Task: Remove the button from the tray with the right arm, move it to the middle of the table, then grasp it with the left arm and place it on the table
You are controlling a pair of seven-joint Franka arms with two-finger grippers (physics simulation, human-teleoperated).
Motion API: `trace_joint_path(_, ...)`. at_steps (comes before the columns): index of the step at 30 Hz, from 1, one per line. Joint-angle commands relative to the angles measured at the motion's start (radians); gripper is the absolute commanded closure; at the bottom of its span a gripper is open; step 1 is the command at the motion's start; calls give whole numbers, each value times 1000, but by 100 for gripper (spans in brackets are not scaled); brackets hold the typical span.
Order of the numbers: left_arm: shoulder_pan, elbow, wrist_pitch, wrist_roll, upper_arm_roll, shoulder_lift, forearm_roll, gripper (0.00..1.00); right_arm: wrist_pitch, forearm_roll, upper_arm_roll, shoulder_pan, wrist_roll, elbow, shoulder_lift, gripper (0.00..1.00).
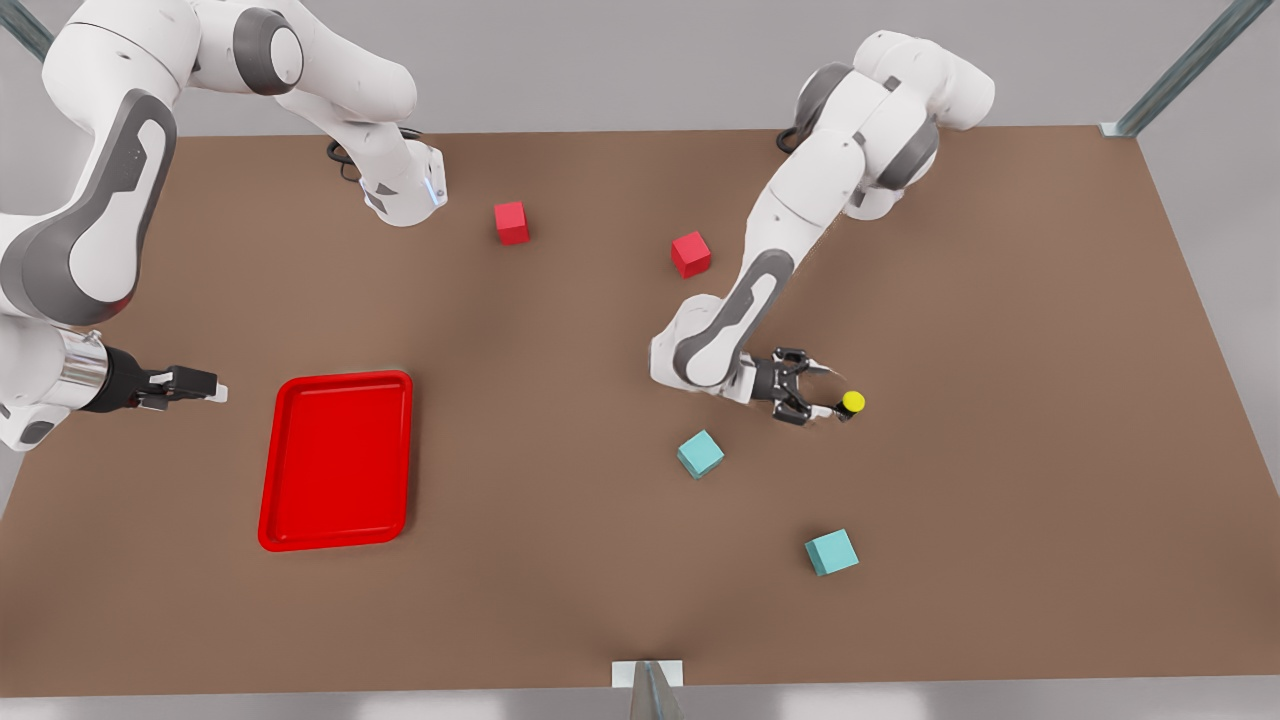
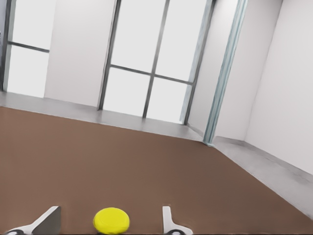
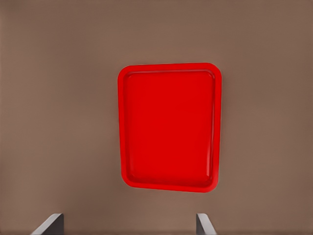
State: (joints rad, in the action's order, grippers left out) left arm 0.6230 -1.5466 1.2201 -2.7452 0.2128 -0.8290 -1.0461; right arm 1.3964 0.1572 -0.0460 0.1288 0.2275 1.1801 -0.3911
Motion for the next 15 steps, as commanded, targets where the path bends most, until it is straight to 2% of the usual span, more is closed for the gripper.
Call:
trace_joint_path(1, -2, 81, -191, 1594, 62, 86, 221, 0, -1, 1, 0, 0, 1, -1, 1, 0)
trace_joint_path(2, -2, 294, -359, 2082, 62, 126, 389, 0, 0, 1, 0, 0, 1, -1, 1, 0)
trace_joint_path(3, -84, 483, -379, 2360, 45, 126, 575, 0, 0, 1, 0, 0, 1, -1, 1, 0)
trace_joint_path(4, -309, 598, -369, 2623, 53, 145, 828, 0, -2, 4, 0, 8, -8, 1, 1, 0)
trace_joint_path(5, -489, 648, -346, 2900, 51, 149, 857, 0, -2, 4, 0, 5, -11, -1, 1, 0)
trace_joint_path(6, -577, 643, -235, 2977, 39, 148, 841, 0, -2, 4, 0, 6, -10, -1, 3, 0)
trace_joint_path(8, -595, 584, -149, 2834, 34, 123, 770, 0, -5, -4, 0, 9, -8, -2, 4, 0)
trace_joint_path(9, -600, 545, -145, 2820, 34, 215, 797, 0, 7, -4, -2, 21, -13, -13, 8, 0)
trace_joint_path(11, -611, 214, 77, 2819, -21, 615, 923, 0, 35, -8, -5, 18, -14, -40, 11, 0)
trace_joint_path(12, -594, 114, 148, 2820, -50, 740, 934, 0, 41, -5, -8, 28, -16, -42, 8, 0)
trace_joint_path(15, -575, 109, 176, 2819, -52, 783, 937, 0, 53, -34, 0, 46, -11, -47, 15, 0)
